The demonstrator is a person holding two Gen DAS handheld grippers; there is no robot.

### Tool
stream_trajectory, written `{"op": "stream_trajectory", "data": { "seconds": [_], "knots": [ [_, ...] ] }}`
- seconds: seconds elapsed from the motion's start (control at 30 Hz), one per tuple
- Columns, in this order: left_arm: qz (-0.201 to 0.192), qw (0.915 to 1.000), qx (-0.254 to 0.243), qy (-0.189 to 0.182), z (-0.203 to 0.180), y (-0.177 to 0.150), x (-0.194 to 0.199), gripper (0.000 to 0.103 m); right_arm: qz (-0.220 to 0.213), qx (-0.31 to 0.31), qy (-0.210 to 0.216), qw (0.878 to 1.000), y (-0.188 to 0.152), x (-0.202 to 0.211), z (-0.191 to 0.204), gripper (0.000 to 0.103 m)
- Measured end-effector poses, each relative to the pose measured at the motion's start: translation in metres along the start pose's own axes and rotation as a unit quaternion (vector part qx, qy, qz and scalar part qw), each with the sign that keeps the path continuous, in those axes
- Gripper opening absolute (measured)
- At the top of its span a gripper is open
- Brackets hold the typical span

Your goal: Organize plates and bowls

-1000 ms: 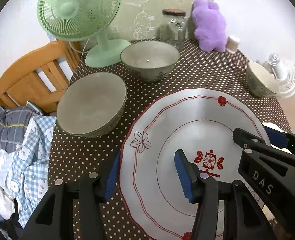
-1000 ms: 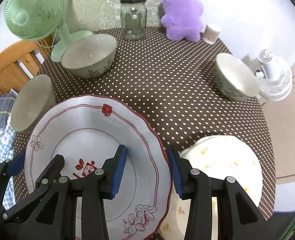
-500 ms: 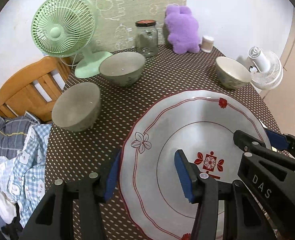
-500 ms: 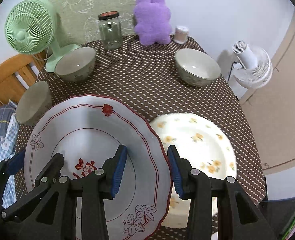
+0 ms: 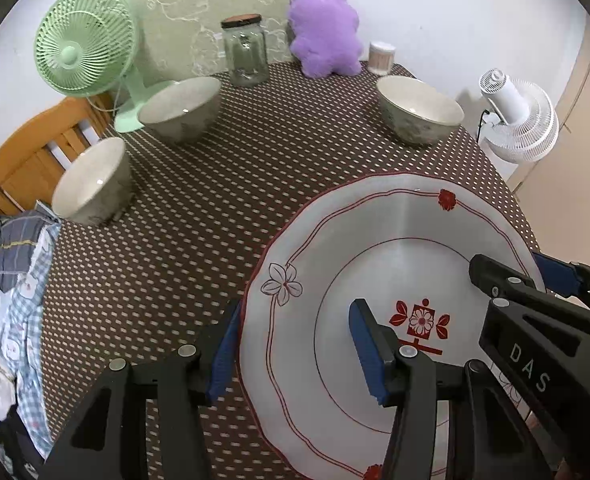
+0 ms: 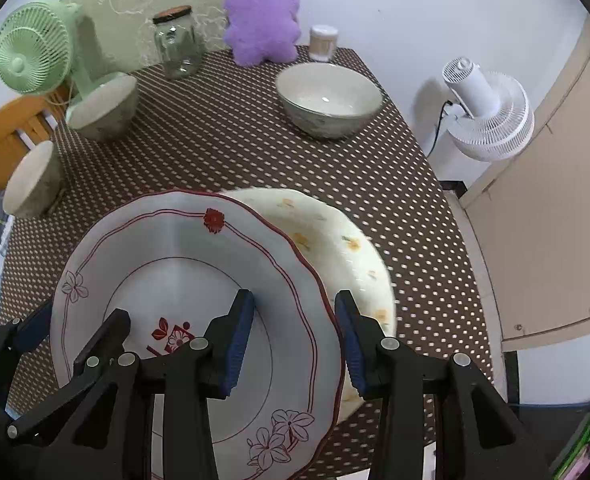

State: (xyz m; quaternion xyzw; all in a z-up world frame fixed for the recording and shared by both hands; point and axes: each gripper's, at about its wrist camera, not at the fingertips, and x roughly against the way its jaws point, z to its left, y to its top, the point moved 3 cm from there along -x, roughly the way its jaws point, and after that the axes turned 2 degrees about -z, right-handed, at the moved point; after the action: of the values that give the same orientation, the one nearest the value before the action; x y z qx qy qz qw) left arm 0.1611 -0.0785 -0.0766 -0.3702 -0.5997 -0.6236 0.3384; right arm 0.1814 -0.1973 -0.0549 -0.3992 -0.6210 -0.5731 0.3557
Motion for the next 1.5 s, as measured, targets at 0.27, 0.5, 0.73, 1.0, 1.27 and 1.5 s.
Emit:
{"op": "stream_trajectory", "data": {
  "seconds": [0.27, 0.5, 0.73, 1.0, 1.27, 1.5],
  "knots": [
    [0.013, 0.9999, -0.002, -0.01, -0.036, 0.002, -0.018, 0.054, 0.01, -0.005, -0.01, 1.0, -0.001, -0.017, -0.039, 0.046],
    [0.022, 0.9997, -0.003, -0.003, -0.049, 0.003, -0.033, 0.054, 0.021, -0.003, -0.007, 1.0, -0.002, -0.03, -0.051, 0.045],
    [0.033, 0.9995, -0.003, 0.005, -0.053, 0.004, -0.046, 0.054, 0.027, 0.001, -0.002, 1.0, 0.002, -0.042, -0.053, 0.045],
    [0.027, 0.9992, -0.018, 0.023, -0.057, 0.007, -0.051, 0.054, 0.029, 0.001, 0.002, 1.0, 0.004, -0.048, -0.05, 0.045],
    [0.026, 0.9991, -0.026, 0.021, -0.055, 0.008, -0.052, 0.054, 0.038, -0.003, 0.014, 0.999, -0.002, -0.04, -0.058, 0.045],
    [0.029, 0.9989, -0.03, 0.023, -0.055, 0.008, -0.053, 0.054, 0.041, 0.013, 0.004, 0.999, -0.006, -0.036, -0.056, 0.029]
  ]
}}
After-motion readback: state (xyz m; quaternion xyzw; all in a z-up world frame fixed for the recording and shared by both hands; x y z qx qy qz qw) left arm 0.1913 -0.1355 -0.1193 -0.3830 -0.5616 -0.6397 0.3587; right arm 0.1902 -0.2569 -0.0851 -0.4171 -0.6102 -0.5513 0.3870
